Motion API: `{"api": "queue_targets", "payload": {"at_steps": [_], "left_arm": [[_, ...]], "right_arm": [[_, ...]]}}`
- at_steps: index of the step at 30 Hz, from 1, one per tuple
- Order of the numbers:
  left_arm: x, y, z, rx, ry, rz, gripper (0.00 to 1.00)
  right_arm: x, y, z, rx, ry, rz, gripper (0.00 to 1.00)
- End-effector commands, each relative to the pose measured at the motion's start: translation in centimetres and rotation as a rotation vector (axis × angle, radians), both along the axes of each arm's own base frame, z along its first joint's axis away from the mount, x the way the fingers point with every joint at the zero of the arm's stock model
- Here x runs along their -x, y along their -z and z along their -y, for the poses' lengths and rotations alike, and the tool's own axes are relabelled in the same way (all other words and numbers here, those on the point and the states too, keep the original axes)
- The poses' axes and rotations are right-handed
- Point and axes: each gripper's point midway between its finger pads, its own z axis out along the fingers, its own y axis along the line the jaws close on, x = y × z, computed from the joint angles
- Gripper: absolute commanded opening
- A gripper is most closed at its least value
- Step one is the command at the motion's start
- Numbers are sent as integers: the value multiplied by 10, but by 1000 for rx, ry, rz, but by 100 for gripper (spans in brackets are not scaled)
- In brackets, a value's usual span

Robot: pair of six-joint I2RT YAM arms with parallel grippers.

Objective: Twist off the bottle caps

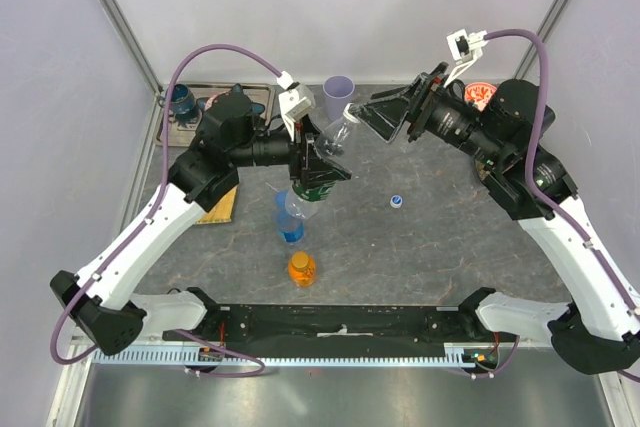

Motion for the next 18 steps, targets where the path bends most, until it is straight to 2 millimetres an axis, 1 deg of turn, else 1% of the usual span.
{"api": "queue_targets", "payload": {"at_steps": [1,2,3,4,5,7,8,10,11,14,18], "left_arm": [[-19,-7,-10,-21,-191,151,41],[-27,-7,-13,-32,-245,182,41],[-27,-7,-11,-35,-261,193,41],[-28,-8,-13,-37,-284,202,40],[-34,-9,-15,-45,-328,216,40],[-37,-10,-15,-46,-365,233,40],[-42,-10,-18,-51,-413,242,39],[-45,-10,-17,-49,-445,249,38],[-49,-11,-20,-50,-480,254,38],[-53,-9,-20,-65,-506,278,37],[-53,-5,-16,-76,-498,279,37]], "right_arm": [[-10,-21,22,-28,146,17,87],[-13,-22,22,-29,154,9,86],[-18,-17,23,-18,178,-12,86],[-20,-17,23,-19,184,-21,85],[-22,-17,22,-25,187,-34,84],[-26,-15,21,-29,202,-56,83],[-29,-13,18,-31,203,-72,82],[-31,-12,16,-25,211,-81,81],[-33,-10,11,-21,206,-88,80],[-33,-10,3,-17,197,-93,79],[-35,-5,-11,0,180,-100,77]]}}
